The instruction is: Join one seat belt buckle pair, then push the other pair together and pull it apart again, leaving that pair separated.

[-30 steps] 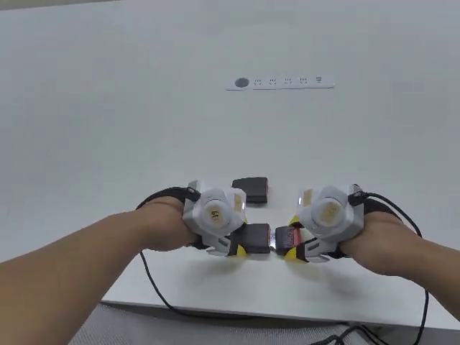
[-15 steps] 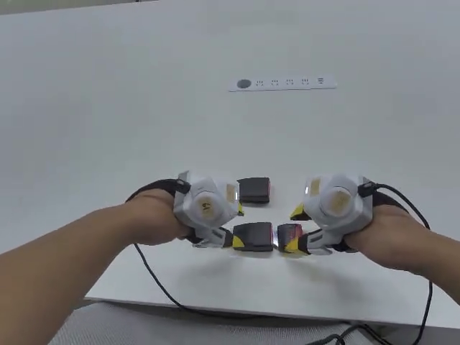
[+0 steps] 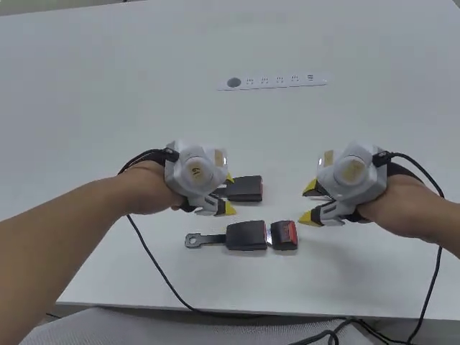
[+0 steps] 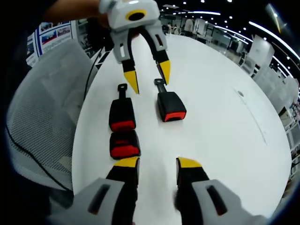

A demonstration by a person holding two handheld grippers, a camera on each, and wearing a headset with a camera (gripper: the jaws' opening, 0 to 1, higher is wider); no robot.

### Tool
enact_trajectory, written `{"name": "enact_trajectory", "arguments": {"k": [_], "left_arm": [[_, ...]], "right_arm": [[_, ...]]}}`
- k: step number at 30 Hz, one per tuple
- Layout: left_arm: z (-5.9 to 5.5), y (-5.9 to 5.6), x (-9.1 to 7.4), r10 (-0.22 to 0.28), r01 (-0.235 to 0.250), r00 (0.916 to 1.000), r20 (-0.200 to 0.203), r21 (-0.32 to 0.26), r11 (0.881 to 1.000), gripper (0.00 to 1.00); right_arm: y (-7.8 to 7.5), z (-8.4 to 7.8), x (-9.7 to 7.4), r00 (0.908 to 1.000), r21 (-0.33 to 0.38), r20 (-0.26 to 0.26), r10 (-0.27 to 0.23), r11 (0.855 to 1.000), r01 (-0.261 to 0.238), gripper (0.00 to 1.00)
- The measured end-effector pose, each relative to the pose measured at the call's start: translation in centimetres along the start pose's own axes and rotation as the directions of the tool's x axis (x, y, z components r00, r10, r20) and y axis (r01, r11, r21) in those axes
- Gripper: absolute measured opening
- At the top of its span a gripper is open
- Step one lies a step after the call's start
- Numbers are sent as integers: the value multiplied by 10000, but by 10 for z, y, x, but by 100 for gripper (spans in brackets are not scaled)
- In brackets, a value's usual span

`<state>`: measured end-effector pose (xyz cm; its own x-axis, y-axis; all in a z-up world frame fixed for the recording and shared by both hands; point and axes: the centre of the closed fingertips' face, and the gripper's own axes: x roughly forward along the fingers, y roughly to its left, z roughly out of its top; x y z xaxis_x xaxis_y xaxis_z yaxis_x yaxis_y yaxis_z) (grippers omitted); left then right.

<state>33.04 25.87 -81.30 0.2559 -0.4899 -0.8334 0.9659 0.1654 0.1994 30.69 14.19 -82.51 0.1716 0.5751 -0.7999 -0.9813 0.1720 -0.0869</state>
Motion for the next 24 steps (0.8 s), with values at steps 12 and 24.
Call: {"name": "enact_trajectory", "arguments": {"k": [12, 24], "left_arm": [[2, 23, 18, -256, 253, 9995, -206, -140, 9996, 37], [-7, 24, 34, -766, 782, 9958, -503, 316, 9964, 33]], "right_arm": [[-49, -45, -31, 9960, 388, -649, -609, 9972, 636, 35], [-46, -71, -17, 9908, 140, -1343, 180, 9998, -163, 34]]}}
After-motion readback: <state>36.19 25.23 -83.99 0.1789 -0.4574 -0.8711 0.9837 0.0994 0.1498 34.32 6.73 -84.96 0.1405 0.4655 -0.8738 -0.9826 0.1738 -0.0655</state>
